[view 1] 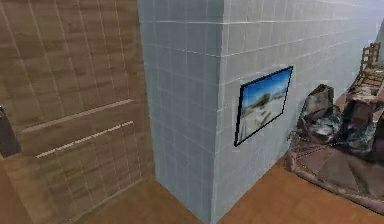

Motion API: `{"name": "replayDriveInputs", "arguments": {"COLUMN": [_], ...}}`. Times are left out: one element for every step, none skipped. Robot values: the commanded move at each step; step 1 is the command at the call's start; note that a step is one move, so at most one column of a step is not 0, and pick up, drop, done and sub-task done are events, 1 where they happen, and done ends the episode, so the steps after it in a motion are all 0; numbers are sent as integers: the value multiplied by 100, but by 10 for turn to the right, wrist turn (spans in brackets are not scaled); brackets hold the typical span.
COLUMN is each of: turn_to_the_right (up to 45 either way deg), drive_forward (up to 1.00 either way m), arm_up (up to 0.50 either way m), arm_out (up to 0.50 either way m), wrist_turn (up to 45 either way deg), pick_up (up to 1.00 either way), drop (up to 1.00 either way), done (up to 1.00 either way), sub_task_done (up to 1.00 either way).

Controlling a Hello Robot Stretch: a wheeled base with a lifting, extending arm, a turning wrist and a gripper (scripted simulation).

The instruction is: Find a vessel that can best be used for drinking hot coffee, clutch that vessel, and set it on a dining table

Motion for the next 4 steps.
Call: {"name": "replayDriveInputs", "arguments": {"turn_to_the_right": [-450, -300, 0, -120], "drive_forward": [0, 0, 100, 0], "arm_up": [0, 0, 0, 0], "arm_out": [0, 0, 0, 0], "wrist_turn": [0, 0, 0, 0], "pick_up": [0, 0, 0, 0], "drop": [0, 0, 0, 0], "done": [0, 0, 0, 0], "sub_task_done": [0, 0, 0, 0]}}
